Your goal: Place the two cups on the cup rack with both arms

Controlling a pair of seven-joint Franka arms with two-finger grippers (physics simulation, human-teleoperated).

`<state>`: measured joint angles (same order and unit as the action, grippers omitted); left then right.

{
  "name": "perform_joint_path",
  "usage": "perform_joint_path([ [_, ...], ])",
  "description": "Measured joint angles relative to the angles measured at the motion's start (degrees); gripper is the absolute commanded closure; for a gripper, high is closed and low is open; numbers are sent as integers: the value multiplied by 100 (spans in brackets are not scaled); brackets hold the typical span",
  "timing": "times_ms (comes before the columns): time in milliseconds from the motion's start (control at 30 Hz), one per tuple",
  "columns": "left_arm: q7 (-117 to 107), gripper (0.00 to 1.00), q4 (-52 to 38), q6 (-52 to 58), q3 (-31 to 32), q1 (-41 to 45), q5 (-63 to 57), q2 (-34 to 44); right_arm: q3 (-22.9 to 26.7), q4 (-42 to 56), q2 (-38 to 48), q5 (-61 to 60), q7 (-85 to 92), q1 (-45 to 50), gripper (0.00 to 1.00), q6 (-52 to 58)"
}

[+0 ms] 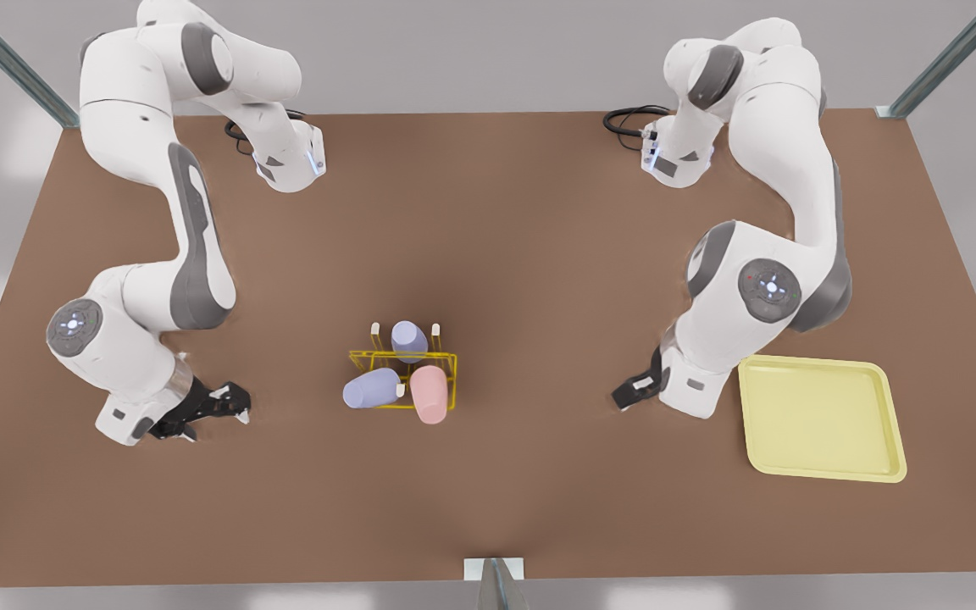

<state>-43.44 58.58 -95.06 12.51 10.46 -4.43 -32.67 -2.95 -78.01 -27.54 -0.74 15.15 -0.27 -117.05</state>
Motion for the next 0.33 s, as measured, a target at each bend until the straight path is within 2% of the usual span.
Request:
perform_joint_path([
  [33,183,0,1057,129,-54,-92,-164,793,83,245,136,227,-9,-54,0,322],
  [67,376,0,1648,276,-223,-108,-181,1322,127,505,303,398,-17,-77,0,705],
  [100,581,0,1872,475,-407,-129,-142,1613,141,632,541,526,-25,-70,0,1102],
  [200,1123,0,1935,970,-570,-332,23,1848,152,70,1585,686,-92,-44,0,2018],
  [333,1712,0,1940,1323,-592,-586,245,1832,185,-300,2000,649,-181,-56,0,2684],
])
